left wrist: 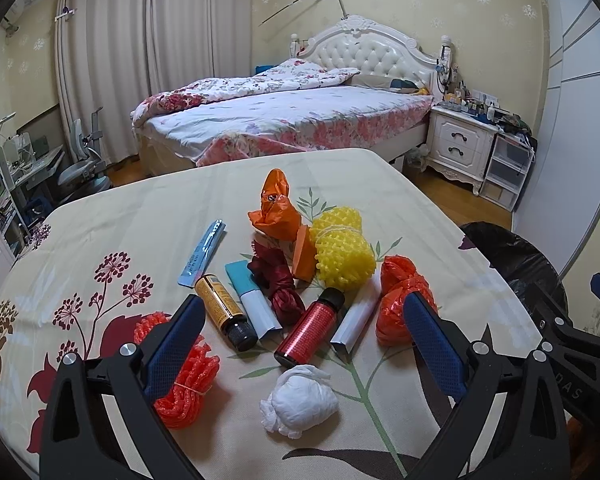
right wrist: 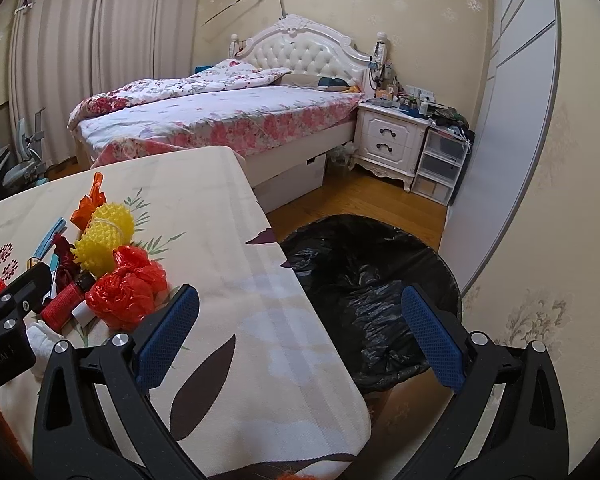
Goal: Collect trash
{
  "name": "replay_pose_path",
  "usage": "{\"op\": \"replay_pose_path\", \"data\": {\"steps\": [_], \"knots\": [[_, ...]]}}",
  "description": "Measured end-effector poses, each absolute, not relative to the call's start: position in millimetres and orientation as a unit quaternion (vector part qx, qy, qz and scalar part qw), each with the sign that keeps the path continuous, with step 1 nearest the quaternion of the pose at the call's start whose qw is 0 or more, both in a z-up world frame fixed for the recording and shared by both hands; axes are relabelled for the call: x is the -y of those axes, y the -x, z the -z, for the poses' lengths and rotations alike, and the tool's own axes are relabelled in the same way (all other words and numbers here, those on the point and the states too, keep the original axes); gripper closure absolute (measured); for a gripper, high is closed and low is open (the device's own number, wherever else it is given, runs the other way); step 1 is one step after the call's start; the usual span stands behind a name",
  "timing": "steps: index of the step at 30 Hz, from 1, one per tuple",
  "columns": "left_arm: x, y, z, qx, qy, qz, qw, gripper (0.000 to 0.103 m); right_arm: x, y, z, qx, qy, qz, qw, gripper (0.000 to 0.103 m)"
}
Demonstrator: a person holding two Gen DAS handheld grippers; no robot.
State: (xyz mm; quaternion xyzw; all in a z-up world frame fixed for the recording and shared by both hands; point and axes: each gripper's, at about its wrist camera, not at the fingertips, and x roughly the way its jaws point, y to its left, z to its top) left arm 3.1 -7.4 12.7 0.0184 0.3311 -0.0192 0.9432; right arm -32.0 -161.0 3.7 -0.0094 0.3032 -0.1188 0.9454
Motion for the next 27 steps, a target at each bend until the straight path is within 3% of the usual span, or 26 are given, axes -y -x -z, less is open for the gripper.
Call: {"op": "replay_pose_path", "data": {"steps": [27], "knots": [[1.9,-2.3,-8.6,-0.333,-0.018,0.019,0.942,0.006,161.5,34.2,-1.3,-0.304,0.009,0.119,0.945,0.004]]}}
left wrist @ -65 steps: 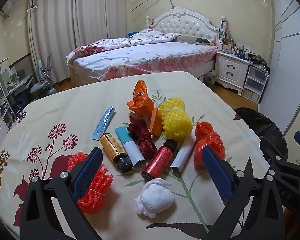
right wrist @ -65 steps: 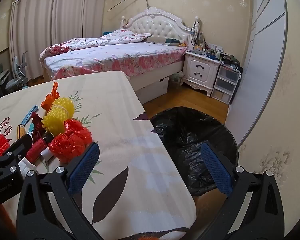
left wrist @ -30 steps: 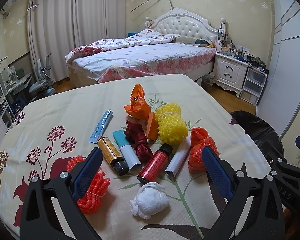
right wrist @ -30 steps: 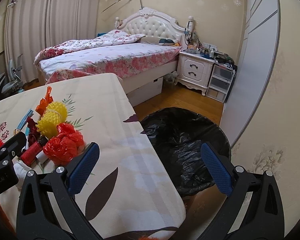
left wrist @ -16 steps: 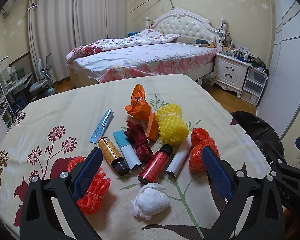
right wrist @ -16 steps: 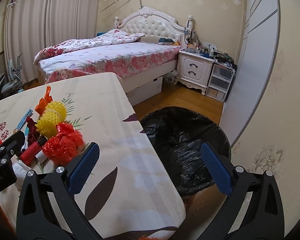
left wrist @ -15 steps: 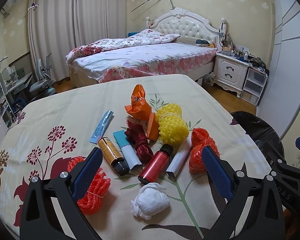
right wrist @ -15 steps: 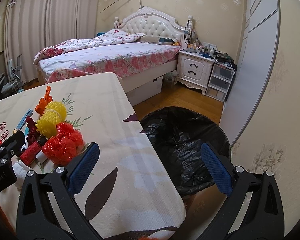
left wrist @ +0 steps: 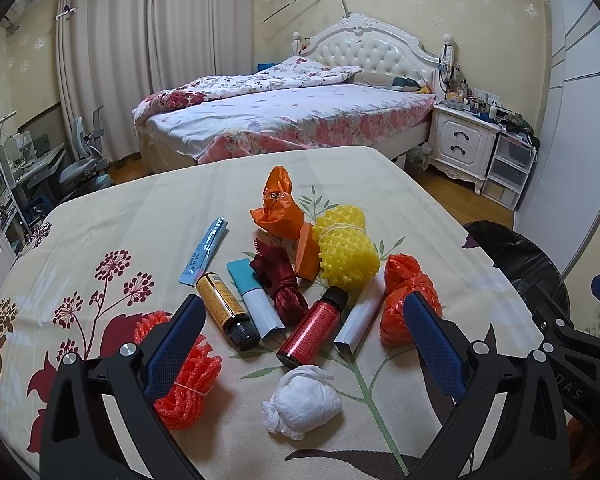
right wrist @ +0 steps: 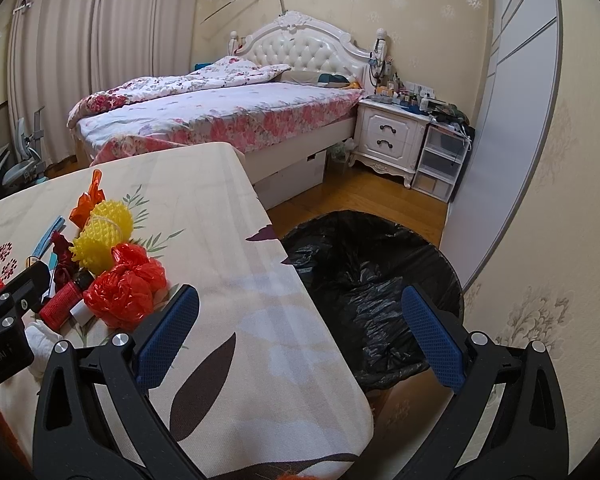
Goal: Collect trash
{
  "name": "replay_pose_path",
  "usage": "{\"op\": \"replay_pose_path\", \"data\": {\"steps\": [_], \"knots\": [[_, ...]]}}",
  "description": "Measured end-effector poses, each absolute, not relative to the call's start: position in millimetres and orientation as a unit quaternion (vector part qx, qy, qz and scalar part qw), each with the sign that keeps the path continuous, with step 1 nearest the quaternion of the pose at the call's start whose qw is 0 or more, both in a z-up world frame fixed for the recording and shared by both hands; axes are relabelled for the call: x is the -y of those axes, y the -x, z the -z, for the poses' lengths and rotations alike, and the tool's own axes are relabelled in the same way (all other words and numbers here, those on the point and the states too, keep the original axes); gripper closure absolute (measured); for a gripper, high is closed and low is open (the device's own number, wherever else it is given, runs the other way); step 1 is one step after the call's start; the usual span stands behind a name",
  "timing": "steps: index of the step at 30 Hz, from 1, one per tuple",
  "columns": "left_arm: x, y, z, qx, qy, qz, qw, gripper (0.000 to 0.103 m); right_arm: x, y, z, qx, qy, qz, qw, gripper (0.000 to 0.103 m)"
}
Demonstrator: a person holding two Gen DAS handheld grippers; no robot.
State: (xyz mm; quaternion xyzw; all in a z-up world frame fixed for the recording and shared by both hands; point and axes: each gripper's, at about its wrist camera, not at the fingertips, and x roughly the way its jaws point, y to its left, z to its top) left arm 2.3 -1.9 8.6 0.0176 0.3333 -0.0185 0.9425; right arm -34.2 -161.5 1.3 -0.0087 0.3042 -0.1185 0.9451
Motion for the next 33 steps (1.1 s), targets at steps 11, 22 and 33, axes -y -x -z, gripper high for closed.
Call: {"op": "replay_pose_path", "data": {"steps": [11,22,33], "knots": [[1,-2,-9,-0.334,-0.018,0.019,0.942,0.006,161,33,1,-0.304,0.009,0.119,0.945,0.004],[2,-3,-9,-0.333,-0.017,0.018,0.943,0.006,161,33,2,-0.305,0.009,0.119,0.945,0.004],[2,-2,-9,-0.334,-0.02,0.022,0.942,0.006,158,35,13,-0.312,0.008,0.114,0.943,0.004]]}}
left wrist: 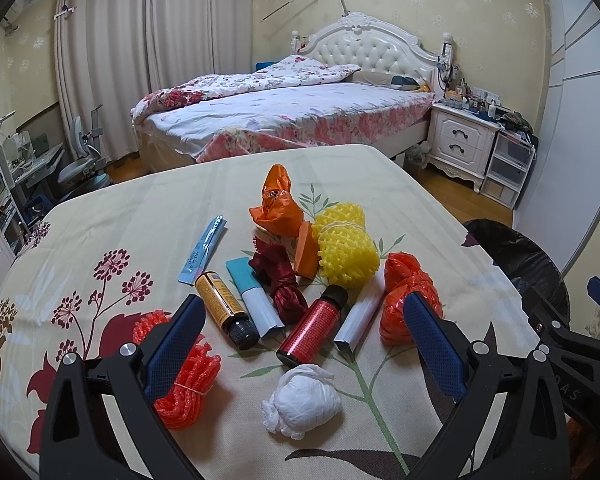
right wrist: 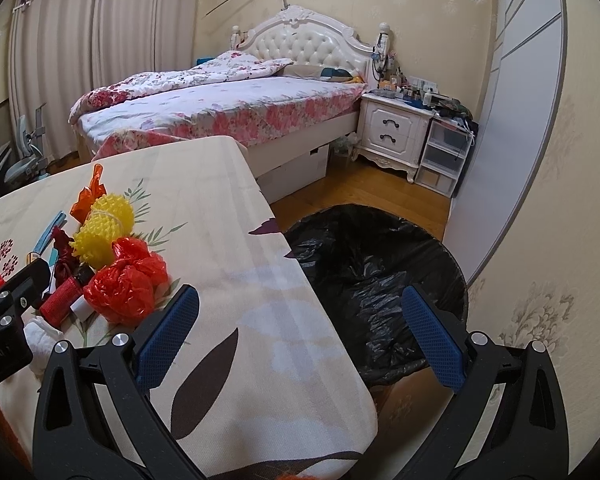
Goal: Collect trash
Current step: 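Grasp the red mesh foam net with the left tool while the right tool grasps the red plastic bag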
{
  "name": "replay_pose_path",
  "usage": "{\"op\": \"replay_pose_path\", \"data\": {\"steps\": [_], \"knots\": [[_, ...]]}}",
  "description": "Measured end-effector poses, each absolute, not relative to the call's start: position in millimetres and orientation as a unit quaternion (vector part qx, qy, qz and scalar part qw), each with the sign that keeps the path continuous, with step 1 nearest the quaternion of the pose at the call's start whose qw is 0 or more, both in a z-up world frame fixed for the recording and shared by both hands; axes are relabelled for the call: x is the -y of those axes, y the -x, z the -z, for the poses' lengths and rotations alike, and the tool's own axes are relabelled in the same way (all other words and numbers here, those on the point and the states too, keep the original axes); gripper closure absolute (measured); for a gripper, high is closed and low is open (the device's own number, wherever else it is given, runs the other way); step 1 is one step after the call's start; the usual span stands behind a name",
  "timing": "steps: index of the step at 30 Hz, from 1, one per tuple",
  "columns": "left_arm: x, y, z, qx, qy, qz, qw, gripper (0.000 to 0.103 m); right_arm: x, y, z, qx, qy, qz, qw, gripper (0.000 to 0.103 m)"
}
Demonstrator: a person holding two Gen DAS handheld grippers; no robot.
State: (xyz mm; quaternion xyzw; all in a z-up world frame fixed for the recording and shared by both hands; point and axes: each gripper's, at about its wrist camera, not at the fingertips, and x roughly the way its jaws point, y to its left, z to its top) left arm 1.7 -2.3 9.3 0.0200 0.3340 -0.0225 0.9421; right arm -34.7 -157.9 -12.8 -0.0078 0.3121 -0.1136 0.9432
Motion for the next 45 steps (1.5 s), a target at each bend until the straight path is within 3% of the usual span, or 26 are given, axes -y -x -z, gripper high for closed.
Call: {"op": "replay_pose_path", "data": {"steps": [3,6,12,24,25,27,28,41,45], "knots": [[2,-3,-8,-0.334,-0.019,0.017,0.942,0.007,157,34,12,-0.316,0.004,0.111,0.942,0.006],[-2,-3,-6,-0.336,-0.016,0.012,0.941,0.007,155,33,13,-0.327,0.0,0.104,0.939,0.018],[-23,0,-4,-0.34,-0.012,0.001,0.94,0.007,147,29,13,-0.341,-0.001,0.082,0.936,0.027],[-75,21,6,-0.358,-0.001,-0.037,0.933,0.009,117,25,13,-0.36,0.011,0.041,0.932,0.029],[-78,22,7,-0.361,0.001,-0.038,0.932,0.011,115,25,13,-0.361,0.012,0.038,0.932,0.029],[-83,23,9,-0.368,0.003,-0.044,0.929,0.028,111,25,14,-0.363,0.014,0.035,0.931,0.029],[-85,23,11,-0.375,0.006,-0.042,0.926,0.031,109,24,14,-0.363,0.015,0.034,0.931,0.029],[-89,14,32,-0.41,0.026,-0.019,0.911,0.03,98,22,16,-0.37,0.017,0.027,0.929,0.029],[-93,10,37,-0.42,0.041,-0.003,0.907,0.048,94,16,16,-0.369,0.017,0.023,0.929,0.029]]}}
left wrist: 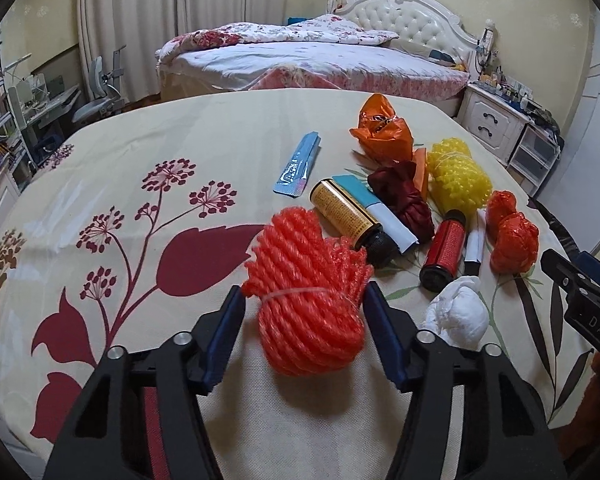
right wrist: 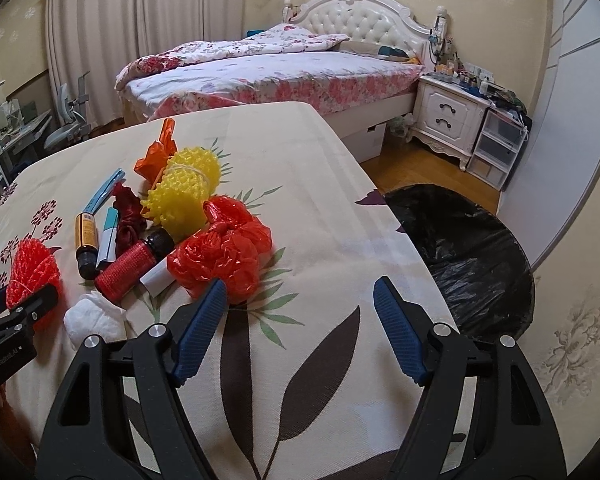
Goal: Collect trash
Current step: 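Grasp the red mesh foam net with the left tool while the right tool grasps the red plastic bag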
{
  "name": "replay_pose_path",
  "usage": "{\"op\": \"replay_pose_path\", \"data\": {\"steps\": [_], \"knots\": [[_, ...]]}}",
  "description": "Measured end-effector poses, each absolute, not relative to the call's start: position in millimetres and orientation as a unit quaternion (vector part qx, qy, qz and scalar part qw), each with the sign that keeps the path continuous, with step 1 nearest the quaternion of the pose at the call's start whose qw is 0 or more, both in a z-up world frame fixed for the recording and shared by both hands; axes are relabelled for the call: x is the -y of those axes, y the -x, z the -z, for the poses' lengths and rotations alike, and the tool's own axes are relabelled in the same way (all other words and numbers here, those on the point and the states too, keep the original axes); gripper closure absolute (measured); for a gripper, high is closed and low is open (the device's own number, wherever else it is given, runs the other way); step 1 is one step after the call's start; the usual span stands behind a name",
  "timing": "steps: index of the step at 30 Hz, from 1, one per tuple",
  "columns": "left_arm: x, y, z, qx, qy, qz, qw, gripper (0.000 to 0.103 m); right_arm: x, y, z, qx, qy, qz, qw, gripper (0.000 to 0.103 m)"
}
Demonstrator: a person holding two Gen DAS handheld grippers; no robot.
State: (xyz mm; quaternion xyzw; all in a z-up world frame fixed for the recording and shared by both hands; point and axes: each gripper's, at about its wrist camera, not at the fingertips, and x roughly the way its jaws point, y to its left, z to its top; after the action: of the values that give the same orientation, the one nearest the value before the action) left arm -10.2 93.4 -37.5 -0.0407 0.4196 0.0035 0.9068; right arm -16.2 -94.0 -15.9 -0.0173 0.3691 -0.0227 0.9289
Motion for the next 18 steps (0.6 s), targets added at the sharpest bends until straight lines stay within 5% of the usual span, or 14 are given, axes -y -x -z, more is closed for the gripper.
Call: {"op": "replay_pose_path", "data": {"steps": [18], "knots": [[-111,9,16,-0.38,0.035,-0.026,0.924,0.053,67,-6,7,-0.369,0.019,-0.006,0.929,0.028]]}}
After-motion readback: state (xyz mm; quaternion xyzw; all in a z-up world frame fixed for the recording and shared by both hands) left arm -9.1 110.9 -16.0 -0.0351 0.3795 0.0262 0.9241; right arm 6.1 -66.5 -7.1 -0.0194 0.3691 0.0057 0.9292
